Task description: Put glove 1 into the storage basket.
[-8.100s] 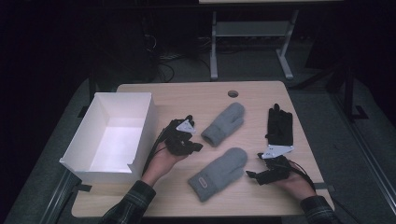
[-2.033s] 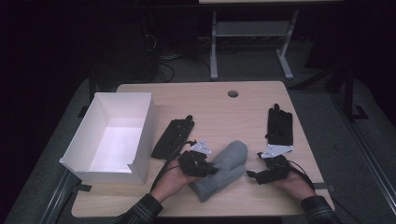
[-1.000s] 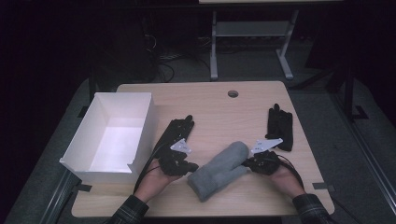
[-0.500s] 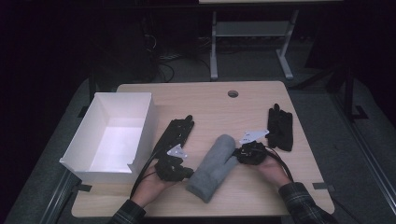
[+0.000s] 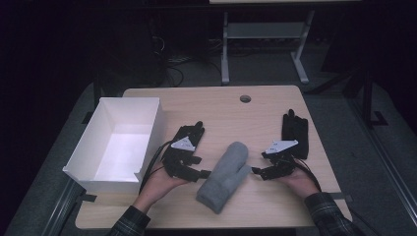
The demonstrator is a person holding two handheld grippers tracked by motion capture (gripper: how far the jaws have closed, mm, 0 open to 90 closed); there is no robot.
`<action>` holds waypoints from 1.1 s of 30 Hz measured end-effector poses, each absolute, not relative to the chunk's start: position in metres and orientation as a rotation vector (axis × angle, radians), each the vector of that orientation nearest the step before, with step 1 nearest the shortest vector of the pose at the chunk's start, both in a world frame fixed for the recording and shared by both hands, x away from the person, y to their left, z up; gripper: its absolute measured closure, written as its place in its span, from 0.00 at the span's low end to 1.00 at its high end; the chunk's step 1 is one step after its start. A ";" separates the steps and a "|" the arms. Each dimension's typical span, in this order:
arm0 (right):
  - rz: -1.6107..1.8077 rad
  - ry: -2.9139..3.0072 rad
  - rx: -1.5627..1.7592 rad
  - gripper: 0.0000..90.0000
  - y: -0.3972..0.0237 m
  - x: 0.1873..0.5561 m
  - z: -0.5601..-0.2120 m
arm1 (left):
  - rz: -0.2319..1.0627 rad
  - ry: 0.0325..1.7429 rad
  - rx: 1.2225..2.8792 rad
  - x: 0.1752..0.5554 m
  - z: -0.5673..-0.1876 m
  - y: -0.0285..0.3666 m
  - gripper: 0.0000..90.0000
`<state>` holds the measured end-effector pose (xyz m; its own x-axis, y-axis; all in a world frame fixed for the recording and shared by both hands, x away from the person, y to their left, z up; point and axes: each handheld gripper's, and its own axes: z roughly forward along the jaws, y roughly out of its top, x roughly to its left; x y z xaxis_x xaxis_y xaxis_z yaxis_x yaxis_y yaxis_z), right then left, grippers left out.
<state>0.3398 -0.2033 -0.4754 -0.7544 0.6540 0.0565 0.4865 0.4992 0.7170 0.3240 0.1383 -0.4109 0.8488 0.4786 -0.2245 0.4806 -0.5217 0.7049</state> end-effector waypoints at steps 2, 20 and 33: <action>1.100 2.525 0.975 0.26 -0.203 0.340 -0.477 | 0.011 0.668 2.199 0.326 -0.407 0.132 0.29; 1.105 2.498 0.955 0.21 -0.204 0.340 -0.481 | 0.031 0.598 2.245 0.347 -0.409 0.072 0.14; 1.103 2.492 0.963 0.21 -0.203 0.340 -0.481 | -0.039 0.657 2.300 0.353 -0.445 0.057 0.14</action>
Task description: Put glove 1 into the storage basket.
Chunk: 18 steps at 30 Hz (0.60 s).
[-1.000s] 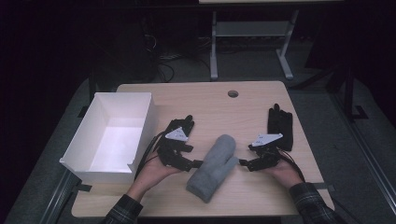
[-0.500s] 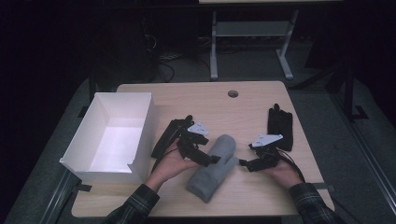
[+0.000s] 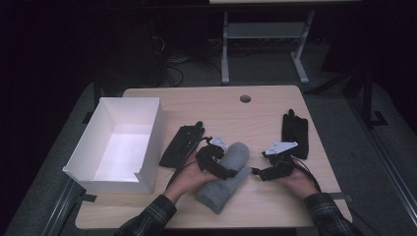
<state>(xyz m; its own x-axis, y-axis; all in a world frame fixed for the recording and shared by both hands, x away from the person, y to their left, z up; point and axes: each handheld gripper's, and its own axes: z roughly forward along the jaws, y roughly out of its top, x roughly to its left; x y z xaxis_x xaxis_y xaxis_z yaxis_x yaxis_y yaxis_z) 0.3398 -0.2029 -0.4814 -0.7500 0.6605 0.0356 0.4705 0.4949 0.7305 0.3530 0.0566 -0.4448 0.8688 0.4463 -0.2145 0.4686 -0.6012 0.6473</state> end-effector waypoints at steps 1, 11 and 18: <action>1.103 2.492 0.963 0.21 -0.203 0.340 -0.481 | -0.044 0.661 2.312 0.354 -0.448 0.057 0.14; 1.102 2.491 0.969 0.21 -0.203 0.339 -0.481 | -0.084 0.664 2.332 0.357 -0.463 0.056 0.14; 1.102 2.491 0.968 0.21 -0.203 0.339 -0.481 | -0.137 0.632 2.352 0.356 -0.459 0.056 0.35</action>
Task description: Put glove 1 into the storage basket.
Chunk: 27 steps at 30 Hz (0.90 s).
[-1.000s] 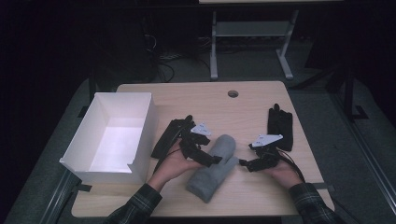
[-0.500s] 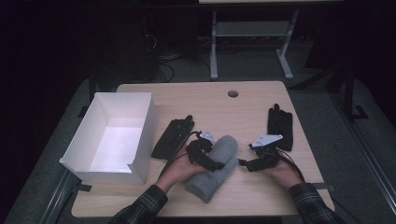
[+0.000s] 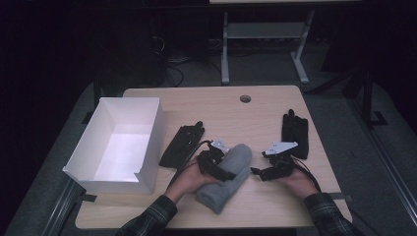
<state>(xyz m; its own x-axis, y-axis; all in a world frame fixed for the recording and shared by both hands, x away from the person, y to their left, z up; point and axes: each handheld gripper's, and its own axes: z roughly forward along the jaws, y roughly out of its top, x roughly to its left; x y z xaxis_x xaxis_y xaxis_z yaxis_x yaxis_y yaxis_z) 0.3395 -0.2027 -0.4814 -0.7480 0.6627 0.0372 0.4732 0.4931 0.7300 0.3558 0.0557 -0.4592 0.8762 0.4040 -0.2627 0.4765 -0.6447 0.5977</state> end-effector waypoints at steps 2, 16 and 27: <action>1.102 2.491 0.967 0.21 -0.203 0.339 -0.481 | -0.155 0.625 2.360 0.356 -0.458 0.055 0.42; 1.102 2.497 0.965 0.19 -0.202 0.339 -0.482 | -0.141 0.612 2.376 0.350 -0.447 0.055 0.76; 1.102 2.497 0.966 0.19 -0.202 0.339 -0.482 | -0.111 0.646 2.292 0.350 -0.424 0.076 0.77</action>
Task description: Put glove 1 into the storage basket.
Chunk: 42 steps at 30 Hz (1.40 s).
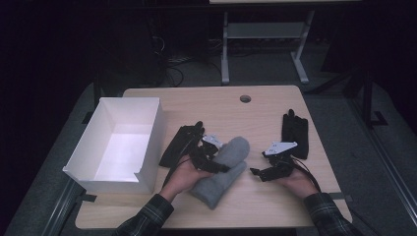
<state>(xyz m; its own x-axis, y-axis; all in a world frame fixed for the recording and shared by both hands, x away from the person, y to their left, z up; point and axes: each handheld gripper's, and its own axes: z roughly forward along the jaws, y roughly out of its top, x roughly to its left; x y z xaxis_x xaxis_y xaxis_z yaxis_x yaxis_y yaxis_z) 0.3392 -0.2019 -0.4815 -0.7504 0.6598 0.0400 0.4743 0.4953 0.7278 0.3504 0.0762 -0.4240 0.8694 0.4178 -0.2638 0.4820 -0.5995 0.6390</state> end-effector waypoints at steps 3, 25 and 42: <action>1.104 2.496 0.973 0.19 -0.202 0.339 -0.481 | -0.094 0.662 2.274 0.352 -0.415 0.084 0.77; 1.103 2.496 0.974 0.19 -0.202 0.339 -0.481 | 0.083 0.730 2.220 0.368 -0.305 0.138 0.77; 1.102 2.494 0.977 0.19 -0.201 0.339 -0.481 | 0.166 0.832 2.138 0.379 -0.247 0.201 0.77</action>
<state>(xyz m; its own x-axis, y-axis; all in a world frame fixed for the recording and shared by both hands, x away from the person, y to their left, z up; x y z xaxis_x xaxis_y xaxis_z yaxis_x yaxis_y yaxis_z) 0.3391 -0.2014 -0.4814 -0.7459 0.6646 0.0433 0.4795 0.4907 0.7275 0.3794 0.2014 -0.2475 0.7732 0.6142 -0.1581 0.5066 -0.4481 0.7366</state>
